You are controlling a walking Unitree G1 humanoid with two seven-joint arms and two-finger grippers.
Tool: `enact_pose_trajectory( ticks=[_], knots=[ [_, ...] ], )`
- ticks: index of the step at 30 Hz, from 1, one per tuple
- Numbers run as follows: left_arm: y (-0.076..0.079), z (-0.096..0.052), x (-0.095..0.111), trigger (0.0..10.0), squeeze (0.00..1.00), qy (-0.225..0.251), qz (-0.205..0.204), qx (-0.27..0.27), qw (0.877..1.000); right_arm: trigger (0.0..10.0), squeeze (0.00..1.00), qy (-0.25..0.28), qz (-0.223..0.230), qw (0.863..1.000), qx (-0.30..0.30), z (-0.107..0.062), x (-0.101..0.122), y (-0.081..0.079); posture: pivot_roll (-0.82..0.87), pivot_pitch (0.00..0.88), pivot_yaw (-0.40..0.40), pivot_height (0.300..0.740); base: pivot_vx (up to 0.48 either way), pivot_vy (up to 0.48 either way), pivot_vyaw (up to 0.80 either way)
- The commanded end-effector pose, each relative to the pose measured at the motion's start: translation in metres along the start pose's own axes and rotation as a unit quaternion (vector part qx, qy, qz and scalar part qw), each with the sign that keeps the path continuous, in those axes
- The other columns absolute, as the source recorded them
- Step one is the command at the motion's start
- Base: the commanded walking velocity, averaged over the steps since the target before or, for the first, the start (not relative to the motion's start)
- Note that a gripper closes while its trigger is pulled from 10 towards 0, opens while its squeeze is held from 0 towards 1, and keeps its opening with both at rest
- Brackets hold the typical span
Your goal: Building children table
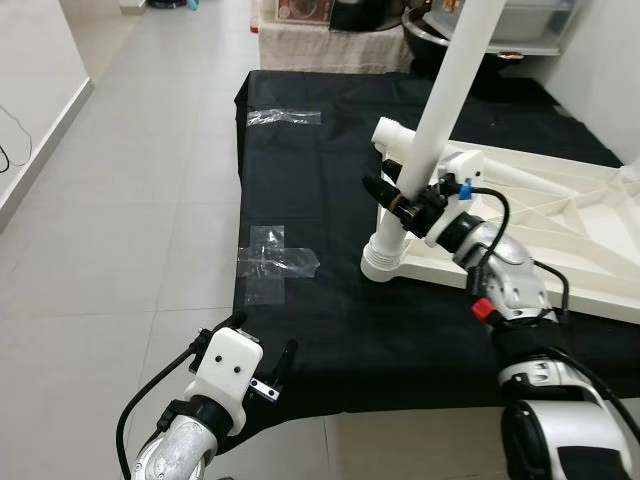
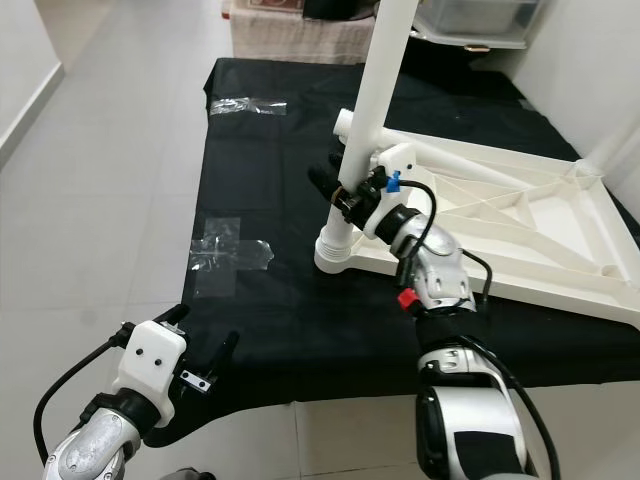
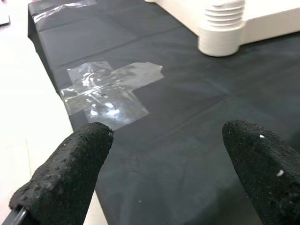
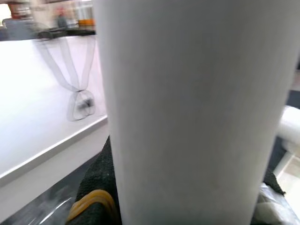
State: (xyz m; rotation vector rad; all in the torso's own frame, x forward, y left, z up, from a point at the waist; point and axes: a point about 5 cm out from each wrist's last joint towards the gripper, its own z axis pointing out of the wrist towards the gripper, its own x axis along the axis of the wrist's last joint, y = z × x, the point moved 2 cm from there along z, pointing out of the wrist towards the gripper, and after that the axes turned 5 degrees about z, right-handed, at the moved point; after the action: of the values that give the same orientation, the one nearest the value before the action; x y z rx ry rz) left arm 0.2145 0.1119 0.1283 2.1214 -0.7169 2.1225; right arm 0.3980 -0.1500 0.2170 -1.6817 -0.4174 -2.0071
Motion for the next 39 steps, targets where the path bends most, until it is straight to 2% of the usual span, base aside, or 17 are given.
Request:
enact_pose_trajectory(
  ticks=[1,3,4,5,6,10,12,14,17,18,20,21,23,29,32,34,39],
  knots=[
    [0.004,-0.003,-0.003,10.0,0.0,-0.008,0.002,-0.011,1.0,0.0,0.0,-0.063,0.031,0.991,-0.111,-0.016,-0.039,0.019,0.15,0.135,-0.084,0.74,0.0,0.0,0.0],
    [0.004,-0.003,-0.003,10.0,0.0,-0.008,0.002,-0.011,1.0,0.0,0.0,-0.063,0.031,0.991,-0.111,-0.016,-0.039,0.019,0.15,0.135,-0.084,0.74,0.0,0.0,0.0],
    [0.004,-0.004,-0.003,10.0,0.0,-0.008,0.001,-0.014,1.0,0.0,0.0,-0.062,0.007,0.978,-0.201,-0.019,-0.04,0.029,0.15,0.13,-0.083,0.74,0.0,0.0,0.0],
    [0.004,-0.004,-0.003,10.0,0.0,-0.008,0.001,-0.014,1.0,0.0,0.0,-0.062,0.007,0.978,-0.201,-0.019,-0.04,0.029,0.15,0.13,-0.083,0.74,0.0,0.0,0.0],
    [0.004,-0.004,-0.003,10.0,0.0,-0.008,0.001,-0.016,1.0,0.0,0.0,-0.056,-0.011,0.957,-0.283,-0.026,-0.038,0.034,0.15,0.13,-0.085,0.74,0.0,0.0,0.0],
    [0.004,-0.003,-0.003,10.0,0.0,-0.008,0.001,-0.016,1.0,0.0,0.0,-0.044,-0.036,0.933,-0.355,-0.033,-0.032,0.03,0.15,0.129,-0.089,0.74,0.0,0.0,0.0],
    [0.004,-0.003,-0.004,10.0,0.0,-0.009,0.0,-0.017,1.0,0.0,0.0,-0.034,-0.026,0.905,-0.423,-0.032,-0.031,0.017,0.15,0.129,-0.088,0.74,0.0,0.0,0.0],
    [0.004,-0.003,-0.004,10.0,0.0,-0.01,-0.001,-0.017,1.0,0.0,0.0,-0.03,-0.018,0.892,-0.451,-0.032,-0.032,0.011,0.15,0.129,-0.088,0.74,0.0,0.0,0.0],
    [0.005,-0.003,-0.004,10.0,0.0,-0.009,-0.002,-0.018,1.0,0.0,0.0,-0.015,-0.002,0.855,-0.518,-0.017,-0.032,-0.015,0.16,0.133,-0.095,0.74,0.0,0.0,0.0],
    [0.005,-0.003,-0.004,10.0,0.0,-0.009,-0.002,-0.018,1.0,0.0,0.0,-0.015,-0.002,0.855,-0.518,-0.017,-0.032,-0.015,0.16,0.133,-0.095,0.74,0.0,0.0,0.0],
    [0.006,-0.003,-0.003,10.0,0.0,-0.009,-0.003,-0.019,1.0,0.0,0.0,-0.014,0.021,0.827,-0.562,-0.003,-0.034,-0.031,0.17,0.135,-0.099,0.74,0.0,0.0,0.0],
    [0.006,-0.003,-0.003,10.0,0.0,-0.009,-0.003,-0.019,1.0,0.0,0.0,-0.014,0.021,0.827,-0.562,-0.003,-0.034,-0.031,0.17,0.135,-0.099,0.74,0.0,0.0,0.0],
    [0.007,-0.003,-0.003,10.0,0.0,-0.009,-0.005,-0.019,1.0,0.0,0.0,-0.017,0.048,0.805,-0.591,0.007,-0.035,-0.047,0.17,0.135,-0.101,0.74,0.0,0.0,0.0],
    [0.009,-0.003,-0.003,10.0,0.0,-0.009,-0.007,-0.02,1.0,0.0,0.0,-0.039,0.071,0.786,-0.613,0.01,-0.039,-0.064,0.18,0.141,-0.11,0.74,0.0,0.0,0.0],
    [0.009,-0.003,-0.002,10.0,0.0,-0.009,-0.008,-0.02,1.0,0.0,0.0,-0.038,0.072,0.788,-0.61,0.01,-0.039,-0.064,0.17,0.142,-0.109,0.74,0.0,0.0,0.0],
    [0.009,-0.003,-0.003,10.0,0.0,-0.01,-0.01,-0.02,1.0,10.0,0.0,-0.024,0.068,0.807,-0.587,0.015,-0.034,-0.064,0.16,0.144,-0.108,0.74,0.0,0.0,0.0],
    [0.008,-0.001,-0.003,10.0,0.0,-0.01,-0.011,-0.022,1.0,10.0,0.0,-0.006,0.068,0.828,-0.557,0.021,-0.026,-0.065,0.16,0.148,-0.102,0.74,0.0,0.0,0.0]
  ],
)
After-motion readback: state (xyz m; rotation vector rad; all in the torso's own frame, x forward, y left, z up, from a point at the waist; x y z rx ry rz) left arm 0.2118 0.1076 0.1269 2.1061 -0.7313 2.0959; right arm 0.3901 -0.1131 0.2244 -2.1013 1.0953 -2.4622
